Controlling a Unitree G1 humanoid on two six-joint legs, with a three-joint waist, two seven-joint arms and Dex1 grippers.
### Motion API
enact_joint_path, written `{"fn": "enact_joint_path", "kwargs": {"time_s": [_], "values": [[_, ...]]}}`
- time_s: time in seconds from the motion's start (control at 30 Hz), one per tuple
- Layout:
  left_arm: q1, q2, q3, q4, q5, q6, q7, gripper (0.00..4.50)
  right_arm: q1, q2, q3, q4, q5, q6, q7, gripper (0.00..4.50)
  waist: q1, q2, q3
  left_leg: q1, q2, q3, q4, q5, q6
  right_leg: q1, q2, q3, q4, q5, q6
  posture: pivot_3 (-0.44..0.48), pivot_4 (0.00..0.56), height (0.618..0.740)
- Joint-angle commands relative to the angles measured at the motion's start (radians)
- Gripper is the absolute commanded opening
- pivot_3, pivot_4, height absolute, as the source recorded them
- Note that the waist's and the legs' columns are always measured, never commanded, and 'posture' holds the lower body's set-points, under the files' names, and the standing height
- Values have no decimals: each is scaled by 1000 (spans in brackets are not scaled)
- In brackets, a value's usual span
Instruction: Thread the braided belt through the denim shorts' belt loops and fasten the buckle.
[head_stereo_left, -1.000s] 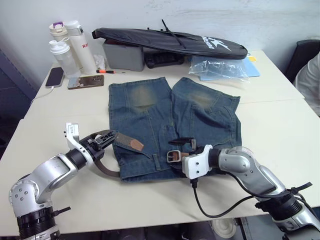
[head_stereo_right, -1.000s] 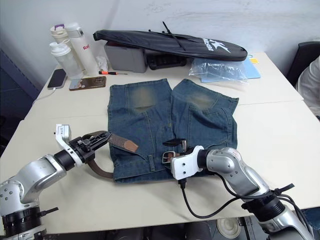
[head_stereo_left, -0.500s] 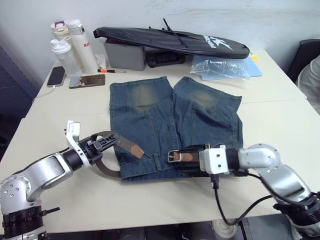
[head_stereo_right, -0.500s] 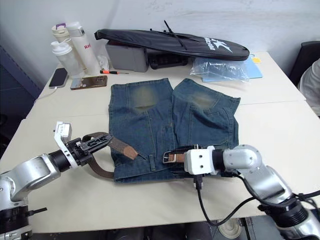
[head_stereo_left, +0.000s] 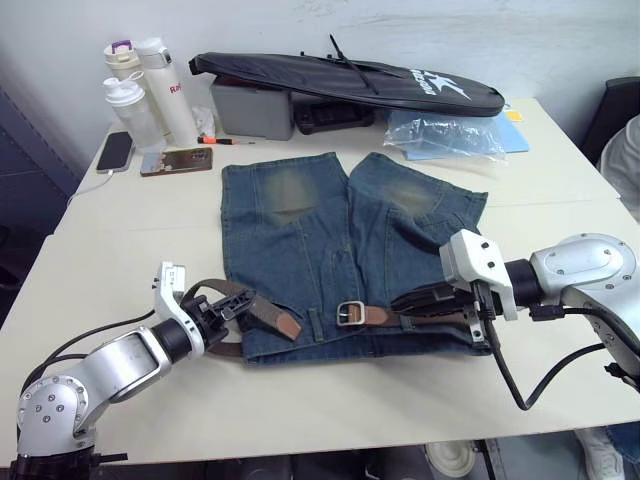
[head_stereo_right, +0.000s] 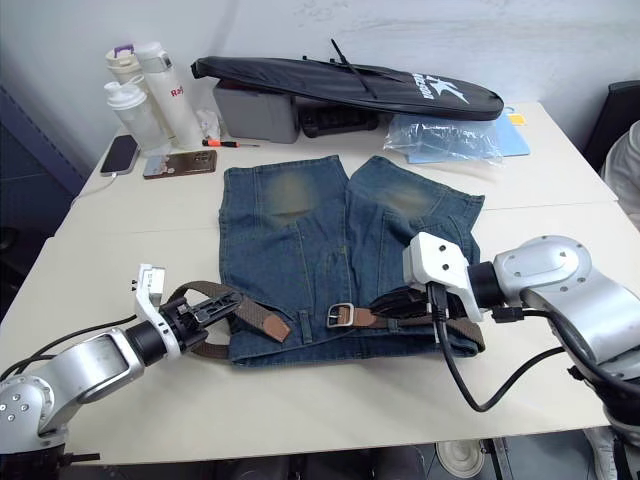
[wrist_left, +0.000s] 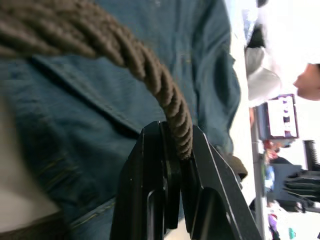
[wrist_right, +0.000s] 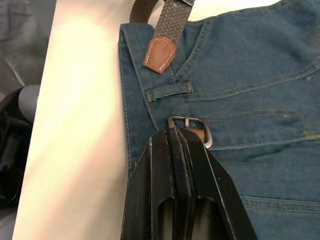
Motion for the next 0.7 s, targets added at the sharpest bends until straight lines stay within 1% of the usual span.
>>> {"fn": "enact_joint_path", "kwargs": {"time_s": [0.03,0.07,0.17,0.3,0.4,0.53,0.7], "values": [[-1,33,-16,-59,56,-51,17,0,-16,-17,-9,-23,-15,8,-11,29,1,0,0,0,0,0,0,0,0,0,0,0,0,0,0,0,150,642],[-1,35,-25,-64,76,-60,14,0,-18,-13,-7,-22,-22,7,-16,29,2,0,0,0,0,0,0,0,0,0,0,0,0,0,0,0,150,642],[12,3,-69,-83,82,-101,33,0,-27,-8,2,-13,-49,-8,-24,29,1,1,0,0,-1,0,0,0,0,0,0,0,-1,0,0,0,150,642],[28,-53,-138,-120,90,-156,79,0,-52,15,9,15,-89,-37,-50,29,1,0,1,0,0,0,-1,0,0,0,0,0,-1,1,1,0,150,642],[19,-68,-166,-147,106,-183,101,0,-64,36,13,22,-103,-36,-72,29,1,0,1,0,0,0,0,1,0,0,1,0,-1,1,1,0,150,642],[13,-81,-200,-175,165,-209,109,0,-65,50,14,10,-109,-19,-89,29,2,1,1,0,0,0,0,1,-1,1,1,0,-1,1,1,0,150,642],[10,-109,-201,-181,262,-252,110,0,-67,58,14,1,-113,-1,-114,29,2,0,1,0,-1,0,0,1,0,1,1,0,-1,1,1,0,150,642]]}}
